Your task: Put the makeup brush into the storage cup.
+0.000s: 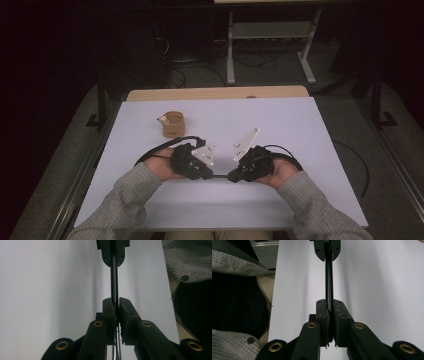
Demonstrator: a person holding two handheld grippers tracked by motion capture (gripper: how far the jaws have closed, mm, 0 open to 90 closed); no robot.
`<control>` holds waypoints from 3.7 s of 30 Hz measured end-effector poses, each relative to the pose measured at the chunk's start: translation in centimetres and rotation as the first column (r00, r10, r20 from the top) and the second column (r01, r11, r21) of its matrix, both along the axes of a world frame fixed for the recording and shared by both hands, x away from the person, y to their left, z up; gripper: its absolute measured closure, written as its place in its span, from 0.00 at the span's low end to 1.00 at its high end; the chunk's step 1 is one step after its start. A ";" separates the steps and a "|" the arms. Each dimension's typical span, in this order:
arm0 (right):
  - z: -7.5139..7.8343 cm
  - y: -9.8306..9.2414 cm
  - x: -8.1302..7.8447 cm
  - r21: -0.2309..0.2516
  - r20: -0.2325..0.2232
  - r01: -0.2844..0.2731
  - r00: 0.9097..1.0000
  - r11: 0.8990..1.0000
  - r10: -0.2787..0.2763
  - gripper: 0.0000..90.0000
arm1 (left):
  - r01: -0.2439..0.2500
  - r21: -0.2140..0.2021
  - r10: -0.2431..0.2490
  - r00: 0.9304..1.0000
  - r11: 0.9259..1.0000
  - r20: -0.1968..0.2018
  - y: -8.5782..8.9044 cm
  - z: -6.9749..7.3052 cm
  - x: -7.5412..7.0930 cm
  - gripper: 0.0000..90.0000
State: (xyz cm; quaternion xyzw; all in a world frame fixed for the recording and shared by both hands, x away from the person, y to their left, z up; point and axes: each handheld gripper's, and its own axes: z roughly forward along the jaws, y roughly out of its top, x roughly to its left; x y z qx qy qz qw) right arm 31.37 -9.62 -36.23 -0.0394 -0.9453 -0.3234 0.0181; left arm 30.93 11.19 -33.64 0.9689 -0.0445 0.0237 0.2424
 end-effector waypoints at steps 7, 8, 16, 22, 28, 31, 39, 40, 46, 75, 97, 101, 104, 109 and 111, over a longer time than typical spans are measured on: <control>-0.1 -1.4 -0.3 0.019 0.023 0.013 1.000 1.000 -0.014 0.92 | -0.037 -0.003 0.037 0.999 0.999 -0.007 1.1 -0.4 0.0 0.75; -0.1 -1.6 -0.4 0.024 0.025 0.016 1.000 1.000 -0.017 0.92 | -0.044 -0.003 0.044 0.999 0.999 -0.011 1.2 -0.4 0.0 0.75; 0.0 -1.9 -0.7 0.037 0.047 0.008 0.999 0.999 -0.010 0.92 | -0.028 0.001 0.028 0.999 1.000 -0.019 1.4 -0.4 0.0 0.91; 0.2 -1.3 -0.9 0.016 0.076 0.039 0.996 0.999 -0.040 0.77 | -0.035 0.033 0.036 0.999 0.999 -0.027 1.2 -0.7 -0.1 0.92; 0.4 -0.2 -1.4 -0.021 0.089 0.011 0.996 1.000 -0.009 0.78 | -0.027 0.034 0.028 0.999 0.999 -0.027 0.9 -0.7 -0.2 0.92; -0.1 0.2 -1.3 -0.046 0.079 0.004 0.997 0.999 0.000 0.80 | -0.024 0.031 0.024 0.999 0.999 -0.028 0.9 -0.6 -0.2 0.92; -0.6 0.2 -1.4 -0.039 0.086 -0.003 0.996 0.999 0.006 0.93 | -0.021 -0.020 0.021 0.999 1.000 -0.042 1.2 -0.4 -0.2 0.79; -0.7 0.1 -1.5 -0.030 0.087 0.006 0.996 1.000 -0.004 0.93 | -0.049 -0.052 0.047 0.998 0.997 -0.046 1.6 -0.4 -0.1 0.72; -1.4 -1.1 -1.7 0.030 0.085 0.020 0.996 0.999 -0.023 0.93 | -0.070 -0.071 0.066 0.996 0.995 -0.058 2.3 -0.7 -0.1 0.65; -1.9 1.4 -2.3 0.002 0.095 -0.020 0.995 1.000 0.020 0.81 | -0.015 -0.051 0.010 0.995 0.999 -0.096 1.1 -1.0 -0.4 0.90; -3.1 0.2 -2.4 0.137 0.081 0.011 0.996 0.991 -0.022 0.93 | -0.097 -0.200 0.069 0.988 0.975 -0.141 2.6 -0.9 -0.3 0.70; -3.1 0.5 -2.3 0.145 0.082 0.001 0.997 0.989 -0.012 0.93 | -0.093 -0.218 0.059 0.986 0.972 -0.157 2.4 -0.8 -0.3 0.74; -3.3 0.7 -2.2 0.147 0.081 0.003 0.997 0.989 -0.015 0.93 | -0.084 -0.227 0.046 0.985 0.970 -0.165 2.4 -0.8 -0.3 0.81; -3.3 0.8 -2.2 0.156 0.083 0.007 0.996 0.988 -0.020 0.93 | -0.081 -0.239 0.040 0.984 0.968 -0.172 2.4 -0.7 -0.3 0.90; -3.4 1.0 -2.2 0.161 0.081 0.013 0.996 0.987 -0.026 0.91 | -0.089 -0.220 0.052 0.985 0.971 -0.167 2.5 -0.7 -0.3 0.90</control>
